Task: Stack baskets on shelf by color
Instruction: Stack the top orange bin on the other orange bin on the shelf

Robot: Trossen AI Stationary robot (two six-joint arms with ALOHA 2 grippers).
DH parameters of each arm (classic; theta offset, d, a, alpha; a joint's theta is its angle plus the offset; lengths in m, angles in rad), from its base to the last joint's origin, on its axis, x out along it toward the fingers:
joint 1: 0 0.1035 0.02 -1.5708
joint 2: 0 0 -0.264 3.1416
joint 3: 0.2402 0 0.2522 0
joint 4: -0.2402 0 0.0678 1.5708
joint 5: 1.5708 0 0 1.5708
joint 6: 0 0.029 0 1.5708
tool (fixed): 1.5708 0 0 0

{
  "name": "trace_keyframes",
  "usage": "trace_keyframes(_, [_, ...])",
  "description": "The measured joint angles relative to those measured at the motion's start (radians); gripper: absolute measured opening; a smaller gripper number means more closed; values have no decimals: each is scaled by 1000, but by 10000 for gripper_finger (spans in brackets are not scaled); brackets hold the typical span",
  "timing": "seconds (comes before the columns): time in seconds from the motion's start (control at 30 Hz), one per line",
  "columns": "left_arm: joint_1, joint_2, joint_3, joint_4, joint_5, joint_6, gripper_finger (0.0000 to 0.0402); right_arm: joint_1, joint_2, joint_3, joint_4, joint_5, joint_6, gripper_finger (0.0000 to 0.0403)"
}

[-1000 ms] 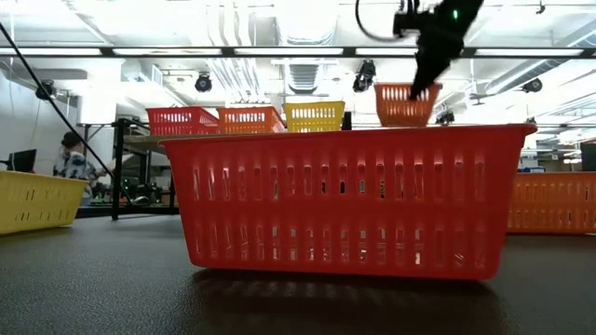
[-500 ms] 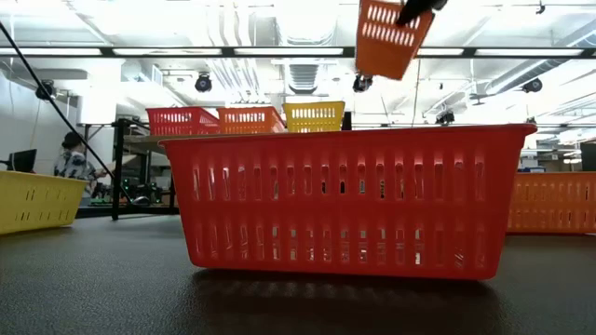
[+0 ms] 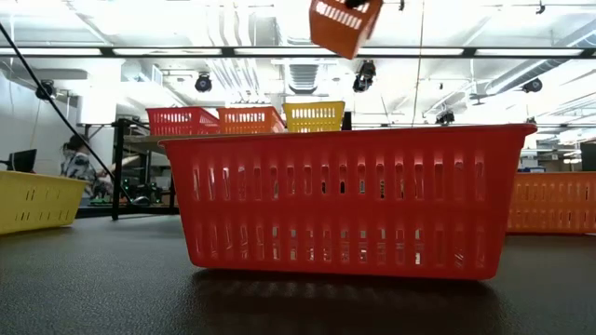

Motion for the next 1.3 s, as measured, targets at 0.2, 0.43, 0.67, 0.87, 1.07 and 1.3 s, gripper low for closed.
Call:
trace_keyframes(0.2, [0, 0, 0, -10, -109, 36, 6, -87, 63, 28, 132, -3, -81, 8])
trace_keyframes(0.43, [0, -34, 0, 1, -129, 146, 6, -158, 102, 55, 248, -134, -130, 8])
trace_keyframes(0.67, [0, -86, 0, 2, -128, 144, 6, -150, 166, 121, 326, -196, -106, 8])
trace_keyframes(0.87, [0, -95, 0, 5, -126, 118, 6, -150, 252, 166, 319, -246, -69, 8])
trace_keyframes(1.07, [0, -93, 0, 3, -126, 118, 6, -150, 340, 219, 319, -246, -67, 8])
trace_keyframes(1.3, [0, -91, -24, -1, -125, 118, 6, -180, 432, 286, 320, -237, -80, 8])
